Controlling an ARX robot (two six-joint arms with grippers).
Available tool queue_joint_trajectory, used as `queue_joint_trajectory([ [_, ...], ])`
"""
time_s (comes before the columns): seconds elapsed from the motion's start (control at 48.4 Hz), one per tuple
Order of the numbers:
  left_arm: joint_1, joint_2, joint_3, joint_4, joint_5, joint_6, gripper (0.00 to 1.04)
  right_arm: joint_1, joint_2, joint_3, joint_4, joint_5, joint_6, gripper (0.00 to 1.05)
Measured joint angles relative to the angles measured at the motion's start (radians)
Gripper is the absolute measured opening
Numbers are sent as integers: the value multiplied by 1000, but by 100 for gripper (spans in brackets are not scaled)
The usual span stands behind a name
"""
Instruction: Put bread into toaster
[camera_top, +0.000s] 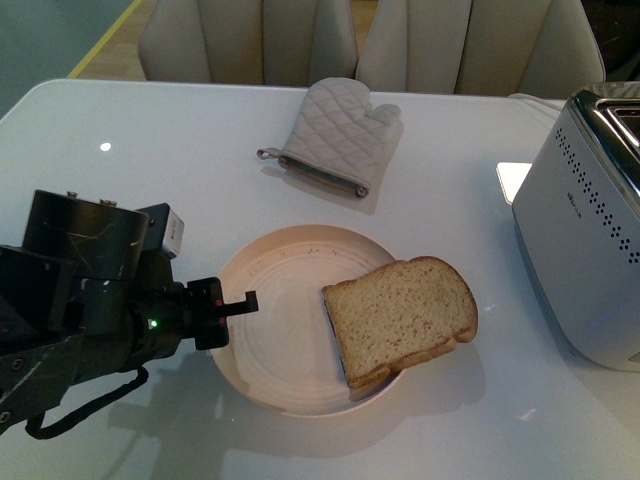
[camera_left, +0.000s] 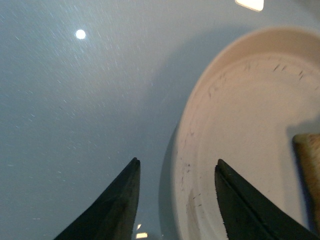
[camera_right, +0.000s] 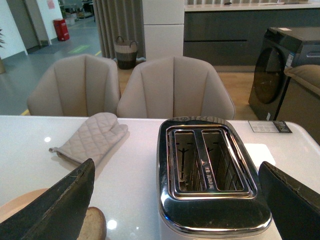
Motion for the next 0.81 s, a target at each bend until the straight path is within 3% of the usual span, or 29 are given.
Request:
queue_joint_trajectory([
  [0.145, 108, -261, -156, 90, 14, -46, 79, 0, 0, 0, 0, 0, 0, 96],
  [0.31, 206, -587, -314, 52, 26, -82, 99, 0, 0, 0, 0, 0, 0, 96],
  [0.537, 323, -1271, -451, -267, 70, -150, 98, 0, 0, 0, 0, 0, 0, 96],
  [0.702, 355, -1701, -482, -483, 68, -186, 97, 0, 0, 0, 0, 0, 0, 96],
  [0.764, 305, -1746, -496, -454, -47, -35, 86, 0, 0, 0, 0, 0, 0, 96],
  [0.805, 288, -1763, -511, -454, -68, 72, 79, 0, 0, 0, 0, 1, 0, 96],
])
